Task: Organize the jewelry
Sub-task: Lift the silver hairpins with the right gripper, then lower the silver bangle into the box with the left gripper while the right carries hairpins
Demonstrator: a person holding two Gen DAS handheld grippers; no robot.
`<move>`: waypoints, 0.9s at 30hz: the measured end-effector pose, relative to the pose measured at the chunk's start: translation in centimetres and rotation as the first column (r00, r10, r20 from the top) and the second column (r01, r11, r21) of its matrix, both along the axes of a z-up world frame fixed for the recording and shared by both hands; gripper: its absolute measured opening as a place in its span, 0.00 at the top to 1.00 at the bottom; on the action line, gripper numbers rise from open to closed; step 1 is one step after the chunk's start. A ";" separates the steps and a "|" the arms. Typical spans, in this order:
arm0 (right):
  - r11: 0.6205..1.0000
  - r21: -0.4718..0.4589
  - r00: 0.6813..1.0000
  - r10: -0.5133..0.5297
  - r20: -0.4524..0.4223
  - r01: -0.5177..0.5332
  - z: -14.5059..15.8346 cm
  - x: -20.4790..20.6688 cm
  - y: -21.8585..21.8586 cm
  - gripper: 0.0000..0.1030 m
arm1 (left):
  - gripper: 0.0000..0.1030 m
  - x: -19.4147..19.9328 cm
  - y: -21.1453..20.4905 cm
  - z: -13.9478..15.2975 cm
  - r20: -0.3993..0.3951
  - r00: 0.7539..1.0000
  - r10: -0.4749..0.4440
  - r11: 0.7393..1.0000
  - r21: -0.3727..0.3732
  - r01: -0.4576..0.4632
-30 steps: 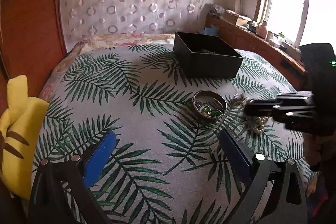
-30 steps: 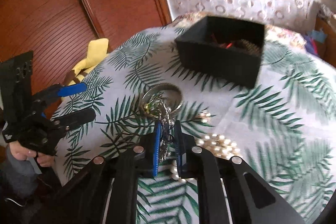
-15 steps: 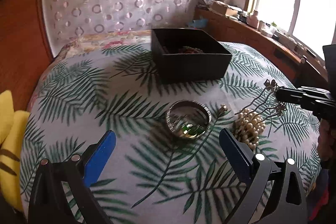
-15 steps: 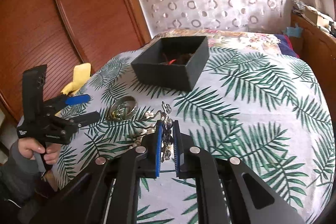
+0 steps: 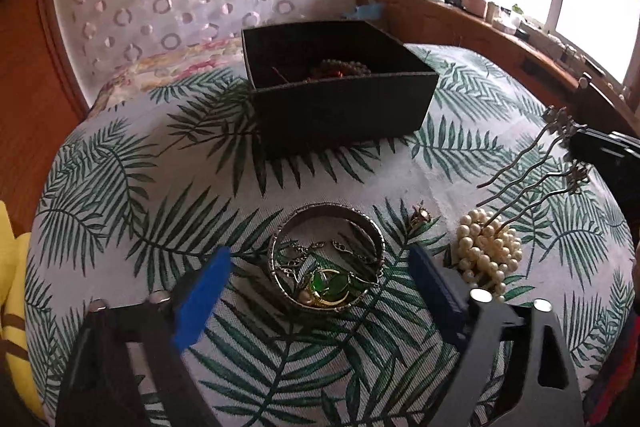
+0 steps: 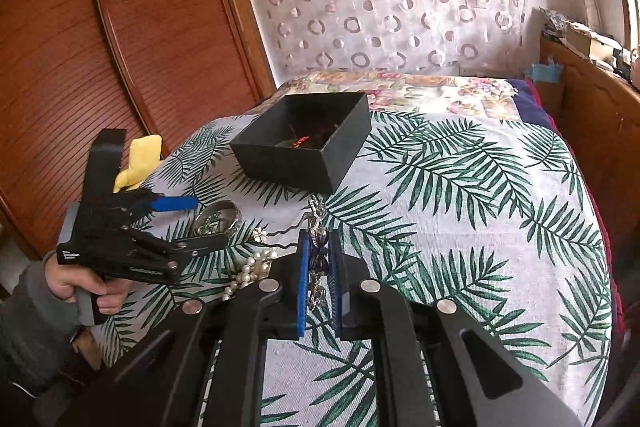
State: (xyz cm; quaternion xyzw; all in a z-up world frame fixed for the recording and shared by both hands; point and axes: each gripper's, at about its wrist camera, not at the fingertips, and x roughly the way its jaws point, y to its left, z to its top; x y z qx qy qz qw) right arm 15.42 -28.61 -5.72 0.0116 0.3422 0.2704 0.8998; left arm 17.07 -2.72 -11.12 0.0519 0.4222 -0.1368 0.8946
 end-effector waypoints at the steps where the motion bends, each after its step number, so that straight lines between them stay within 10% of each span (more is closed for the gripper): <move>1: 1.000 0.001 1.000 0.000 0.003 0.000 0.1 0.1 0.0 0.90 | 0.26 0.1 0.0 -0.1 -0.003 1.000 0.001 1.000 -0.003 -0.001; 4: 1.000 0.000 1.000 -0.002 0.012 0.002 0.4 0.3 0.1 0.90 | 0.46 -0.1 -0.1 0.0 0.010 1.000 -0.008 1.000 0.001 0.008; 27: 0.999 0.026 0.997 0.030 0.068 -0.032 3.6 6.2 1.8 0.90 | 0.46 1.4 0.2 6.6 0.174 0.985 0.009 0.999 -0.052 0.000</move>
